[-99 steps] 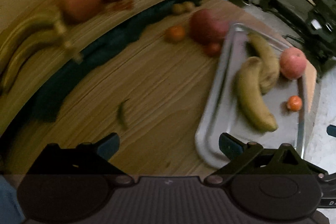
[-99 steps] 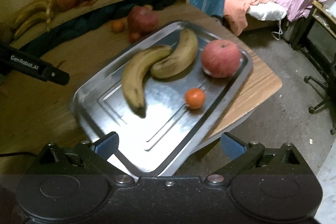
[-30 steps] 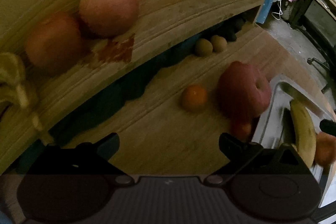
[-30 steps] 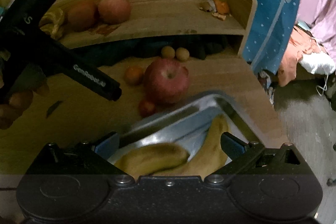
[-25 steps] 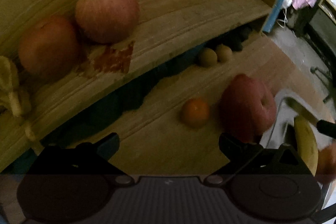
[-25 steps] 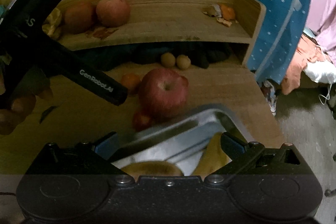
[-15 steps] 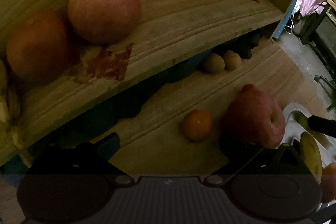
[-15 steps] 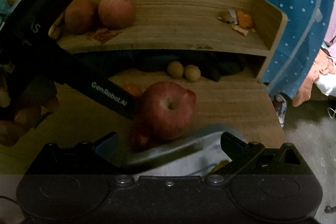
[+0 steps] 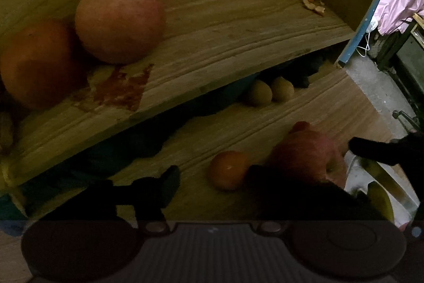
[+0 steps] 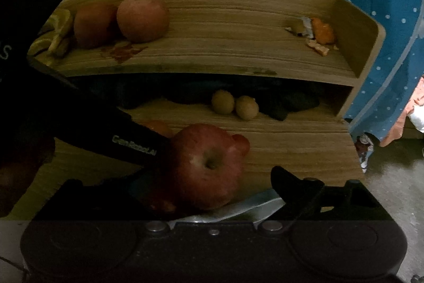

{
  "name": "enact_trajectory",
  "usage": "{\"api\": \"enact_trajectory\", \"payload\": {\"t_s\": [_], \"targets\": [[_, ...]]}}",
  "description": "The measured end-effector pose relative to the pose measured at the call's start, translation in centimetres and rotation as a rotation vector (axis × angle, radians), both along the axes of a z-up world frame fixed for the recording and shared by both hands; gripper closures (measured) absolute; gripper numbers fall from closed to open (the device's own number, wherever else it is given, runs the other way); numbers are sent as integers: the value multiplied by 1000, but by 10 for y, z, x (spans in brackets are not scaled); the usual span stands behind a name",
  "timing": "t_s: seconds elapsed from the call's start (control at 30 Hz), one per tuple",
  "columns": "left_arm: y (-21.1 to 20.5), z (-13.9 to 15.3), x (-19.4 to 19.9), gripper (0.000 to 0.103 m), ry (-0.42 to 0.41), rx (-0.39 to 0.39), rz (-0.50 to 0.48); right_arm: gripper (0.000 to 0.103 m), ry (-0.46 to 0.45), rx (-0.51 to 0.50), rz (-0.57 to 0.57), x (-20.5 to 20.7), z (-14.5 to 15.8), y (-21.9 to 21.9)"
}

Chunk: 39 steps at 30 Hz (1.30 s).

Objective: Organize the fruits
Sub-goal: 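Grasp a red apple with the right gripper while the left gripper grasps a small orange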

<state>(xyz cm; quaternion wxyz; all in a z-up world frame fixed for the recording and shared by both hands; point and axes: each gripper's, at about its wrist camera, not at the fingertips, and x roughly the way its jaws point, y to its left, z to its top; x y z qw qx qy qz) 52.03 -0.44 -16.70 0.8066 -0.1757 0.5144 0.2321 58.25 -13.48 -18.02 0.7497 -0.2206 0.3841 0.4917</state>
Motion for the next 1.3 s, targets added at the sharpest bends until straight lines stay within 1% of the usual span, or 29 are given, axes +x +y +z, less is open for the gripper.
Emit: {"api": "enact_trajectory", "payload": {"t_s": [0.07,0.17,0.27,0.33,0.43,0.47,0.63,0.93,1.2,1.3], "targets": [[0,0,2,51,4,3,-6,17,8,-4,3,1,-2,2],[-1,0,3,59,1,7,-13,20,17,-3,5,2,-5,4],[1,2,1,63,-2,7,-14,23,29,-3,0,3,-8,7],[2,2,1,64,1,9,-11,23,39,-4,-7,4,-11,9],[3,4,-1,67,4,11,-1,30,63,-3,-9,6,-14,13],[4,4,-2,67,4,11,2,32,69,-4,-6,5,-15,14],[5,5,-6,67,3,8,7,32,67,-5,-2,7,-17,20],[2,1,-1,68,3,18,-13,33,16,-8,4,0,-21,23],[7,5,-16,69,12,-2,22,34,-1,-8,-14,-4,-21,25],[9,6,-26,69,12,-12,37,34,8,-7,-12,-6,-20,27]]}}
